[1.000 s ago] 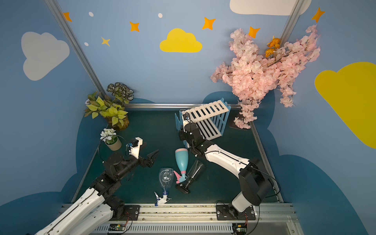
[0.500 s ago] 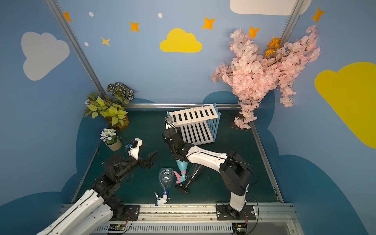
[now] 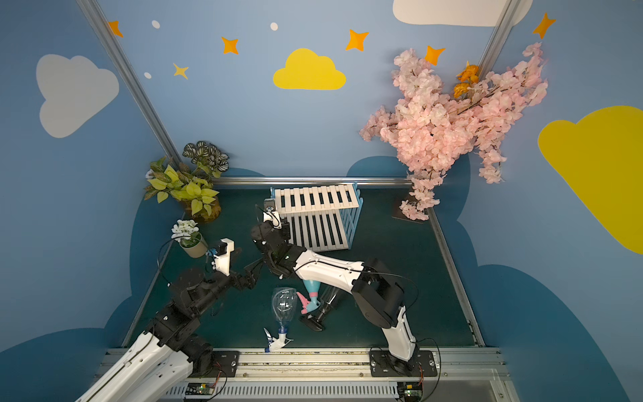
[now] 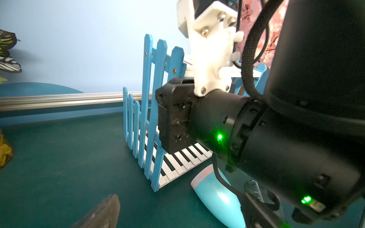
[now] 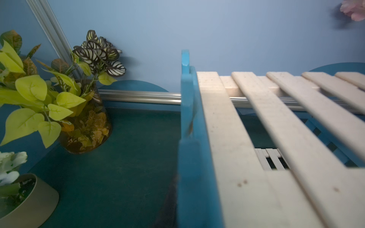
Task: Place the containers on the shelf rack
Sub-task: 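Adjust the shelf at the center of the board, then pick up a container from the center of the board.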
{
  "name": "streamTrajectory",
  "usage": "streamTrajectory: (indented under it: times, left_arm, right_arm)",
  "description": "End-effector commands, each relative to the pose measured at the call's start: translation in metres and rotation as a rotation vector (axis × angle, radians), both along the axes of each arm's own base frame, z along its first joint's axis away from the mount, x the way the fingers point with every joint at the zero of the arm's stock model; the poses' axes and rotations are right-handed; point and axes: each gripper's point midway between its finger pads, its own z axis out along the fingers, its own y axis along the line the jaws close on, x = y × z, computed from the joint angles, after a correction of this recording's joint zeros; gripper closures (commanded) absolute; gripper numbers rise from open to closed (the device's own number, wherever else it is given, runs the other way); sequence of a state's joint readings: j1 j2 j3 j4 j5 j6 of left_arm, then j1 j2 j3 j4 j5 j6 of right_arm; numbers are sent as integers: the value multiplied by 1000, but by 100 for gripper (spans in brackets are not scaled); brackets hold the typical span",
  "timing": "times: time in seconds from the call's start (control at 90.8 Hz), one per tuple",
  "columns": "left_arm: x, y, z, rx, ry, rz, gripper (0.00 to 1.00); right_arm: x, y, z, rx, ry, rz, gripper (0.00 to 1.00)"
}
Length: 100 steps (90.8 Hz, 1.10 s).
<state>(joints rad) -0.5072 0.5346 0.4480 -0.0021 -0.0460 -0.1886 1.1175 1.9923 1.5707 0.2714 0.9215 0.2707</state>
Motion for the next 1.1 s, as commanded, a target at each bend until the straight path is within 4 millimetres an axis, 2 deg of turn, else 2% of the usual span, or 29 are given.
streamTrajectory:
  times: [0.0, 0.055, 0.132, 0.176, 0.297, 0.474, 0.54, 0.628, 0.771, 0.87, 0.925, 1.002, 1.09]
  left_arm:
    - [-2, 4, -3, 5, 20, 20, 0]
    - [-2, 4, -4, 6, 29, 20, 0]
    - [-1, 3, -5, 6, 37, 18, 0]
    - [-1, 3, -6, 7, 43, 18, 0]
    - [-1, 2, -6, 10, 50, 17, 0]
    - [-6, 3, -1, 1, 82, 9, 0]
    - [-10, 0, 3, -12, 104, -15, 0]
    - [-17, -7, 2, -23, 150, -61, 0]
    - [-33, -16, -15, -26, 272, -137, 0]
    - [-46, -25, -31, -56, 381, -193, 0]
    - [-54, -30, -42, -85, 447, -227, 0]
    - [-63, -39, -57, -132, 541, -271, 1]
    - [-73, -45, -77, -162, 650, -303, 1]
  right_arm:
    - [-3, 0, 26, 92, -40, -42, 85]
    - [-4, -3, 25, 89, -36, -32, 72]
    - [-5, -6, 26, 97, -25, -8, 49]
    - [-6, -6, 26, 96, -15, 14, 42]
    - [-13, -5, 20, 84, 31, 78, 32]
    - [-41, -12, 23, 90, 105, 224, 17]
    - [-56, -20, 24, 87, 140, 289, 14]
    - [-74, -43, 23, 86, 200, 329, 12]
    - [-106, -76, 5, 62, 331, 445, 11]
    - [-139, -99, -16, -40, 424, 553, 11]
    - [-162, -109, -36, -152, 456, 616, 12]
    - [-188, -125, -61, -328, 419, 664, 13]
    - [-217, -127, -82, -407, 357, 790, 14]
